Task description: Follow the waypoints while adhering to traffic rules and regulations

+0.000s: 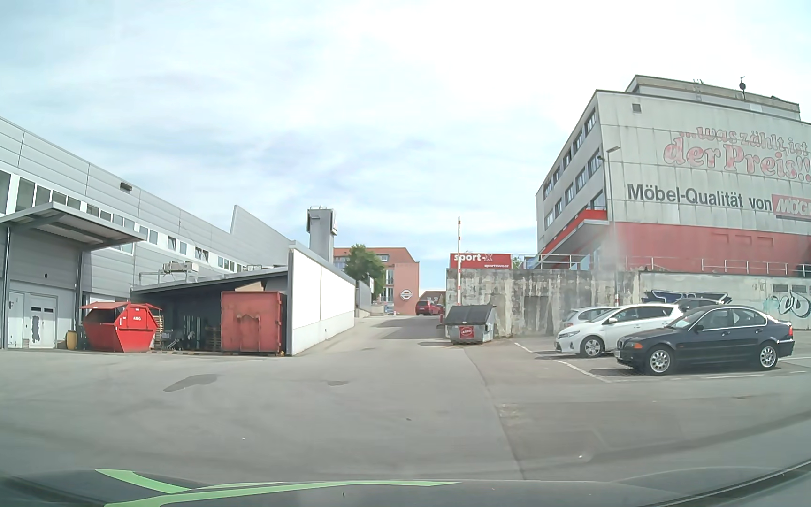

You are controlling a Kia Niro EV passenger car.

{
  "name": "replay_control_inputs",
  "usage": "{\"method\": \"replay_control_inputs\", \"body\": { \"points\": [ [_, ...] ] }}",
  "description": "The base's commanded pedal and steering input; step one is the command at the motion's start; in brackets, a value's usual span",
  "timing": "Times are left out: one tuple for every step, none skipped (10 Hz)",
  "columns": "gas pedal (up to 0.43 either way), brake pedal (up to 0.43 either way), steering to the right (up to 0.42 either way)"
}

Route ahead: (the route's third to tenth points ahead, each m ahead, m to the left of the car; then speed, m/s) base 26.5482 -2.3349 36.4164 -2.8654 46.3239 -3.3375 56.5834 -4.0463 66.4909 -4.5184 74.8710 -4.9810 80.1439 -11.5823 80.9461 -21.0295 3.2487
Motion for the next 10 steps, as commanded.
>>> {"method": "replay_control_inputs", "body": {
  "points": [
    [0.197,0.0,-0.041],
    [0.197,0.0,-0.041],
    [0.197,0.0,-0.041],
    [0.209,0.0,-0.041],
    [0.209,0.0,-0.041],
    [0.209,0.0,-0.041],
    [0.22,0.0,-0.04],
    [0.22,0.0,-0.04],
    [0.22,0.0,-0.04],
    [0.22,0.0,-0.04]
  ]
}}
